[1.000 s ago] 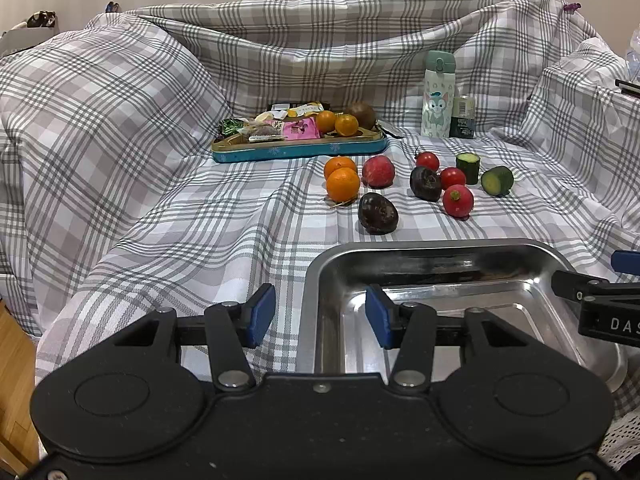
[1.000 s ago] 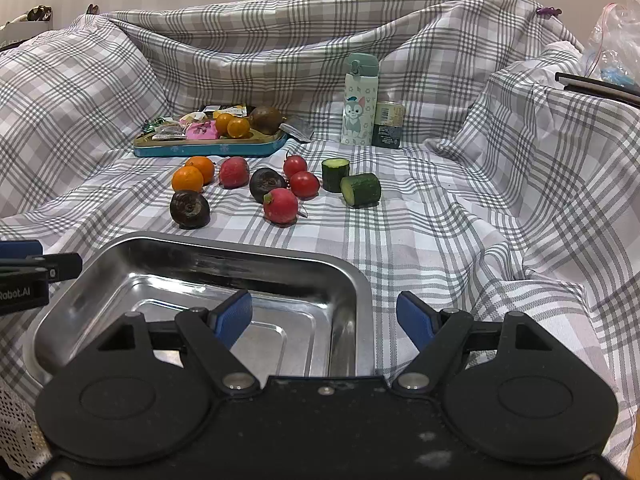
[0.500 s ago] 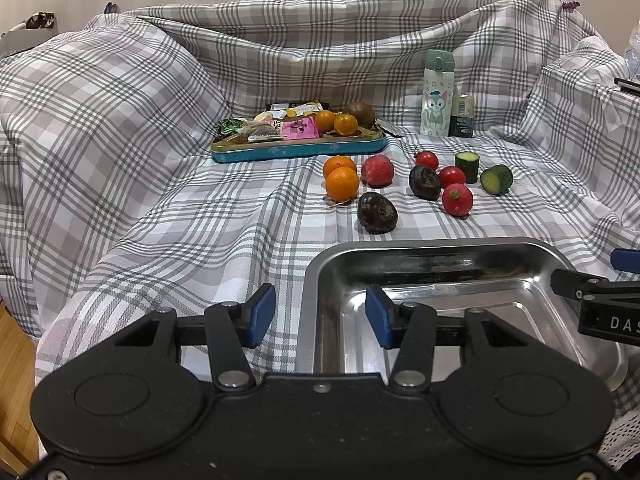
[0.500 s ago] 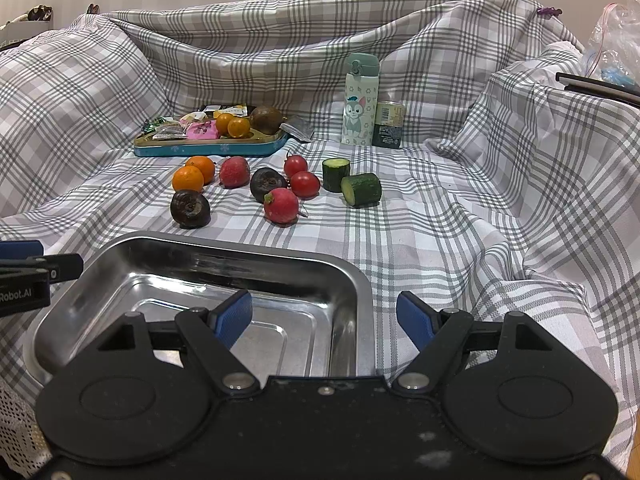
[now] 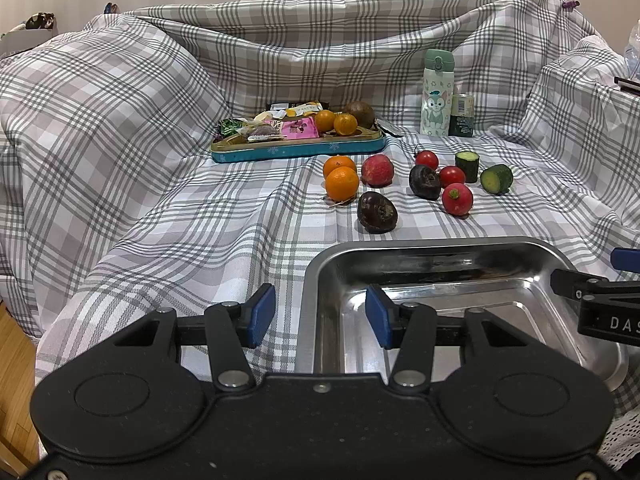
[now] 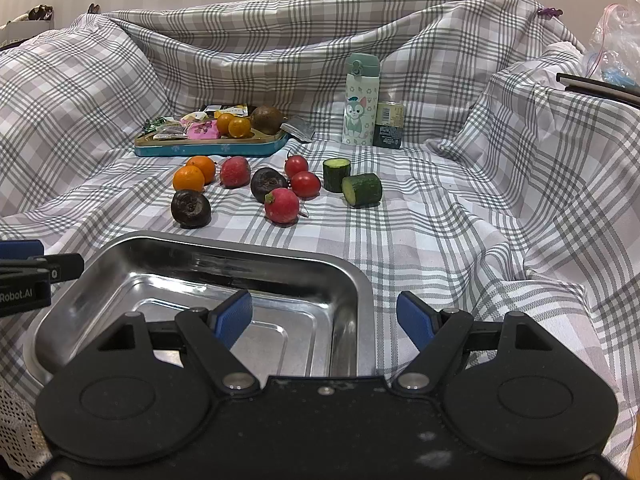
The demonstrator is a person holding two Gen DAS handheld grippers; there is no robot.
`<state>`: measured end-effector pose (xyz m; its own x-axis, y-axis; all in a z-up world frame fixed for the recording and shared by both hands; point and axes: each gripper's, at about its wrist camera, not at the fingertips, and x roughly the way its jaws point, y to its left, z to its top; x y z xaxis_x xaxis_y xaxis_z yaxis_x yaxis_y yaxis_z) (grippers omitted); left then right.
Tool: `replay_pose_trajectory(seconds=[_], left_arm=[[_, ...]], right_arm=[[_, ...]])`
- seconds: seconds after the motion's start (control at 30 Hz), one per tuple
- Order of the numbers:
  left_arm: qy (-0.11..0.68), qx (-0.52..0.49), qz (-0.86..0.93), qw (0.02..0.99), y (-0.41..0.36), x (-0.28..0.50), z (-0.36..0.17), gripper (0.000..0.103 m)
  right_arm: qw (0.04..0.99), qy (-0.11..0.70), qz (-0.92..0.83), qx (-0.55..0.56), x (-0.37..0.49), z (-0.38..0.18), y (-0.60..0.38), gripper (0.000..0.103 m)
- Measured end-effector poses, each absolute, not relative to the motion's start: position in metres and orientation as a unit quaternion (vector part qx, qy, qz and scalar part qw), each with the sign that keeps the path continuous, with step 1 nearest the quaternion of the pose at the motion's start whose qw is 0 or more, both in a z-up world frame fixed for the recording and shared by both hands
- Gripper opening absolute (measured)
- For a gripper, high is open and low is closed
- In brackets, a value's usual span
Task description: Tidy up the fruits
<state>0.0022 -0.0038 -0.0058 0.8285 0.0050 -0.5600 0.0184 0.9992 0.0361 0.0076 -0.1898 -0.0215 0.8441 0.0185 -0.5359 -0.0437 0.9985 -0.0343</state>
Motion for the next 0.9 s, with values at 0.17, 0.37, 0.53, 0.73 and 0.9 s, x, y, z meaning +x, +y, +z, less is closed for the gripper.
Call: replay_pose_trajectory(seconds=[0.17,0.37,0.53,0.73,0.9], left_arm=[[0.293,0.020,-0.003,0.956,-0.0040,0.0023,-0.0058,0.056],[0.293,0.020,-0.003,0.956,-0.0041,0.0023,-0.0057,0.056],[0.292,0.020,-0.004,0.956,-0.0040,0.0025,-0.0060,0.056],[0.290,0.019,-0.007,0.957,-0.0036,0.0013,-0.0043,0.056],[0.286,0.020,-0.013,0.958,-0.0047,-0.0014,-0.0007,0.056]], right_arm=[[0.960,0.279,0.016,-0.022,0.0079,-0.0217,-0.1899,0.082],[0.960,0.279,0.016,-0.022,0.0075,-0.0217,-0.1895,0.082],[0.960,0.278,0.016,-0.023,0.0074,-0.0217,-0.1894,0.082],[0.960,0.277,0.013,-0.026,0.0079,-0.0212,-0.1869,0.083],[0.963,0.267,0.017,-0.031,0.0046,-0.0195,-0.1880,0.083]])
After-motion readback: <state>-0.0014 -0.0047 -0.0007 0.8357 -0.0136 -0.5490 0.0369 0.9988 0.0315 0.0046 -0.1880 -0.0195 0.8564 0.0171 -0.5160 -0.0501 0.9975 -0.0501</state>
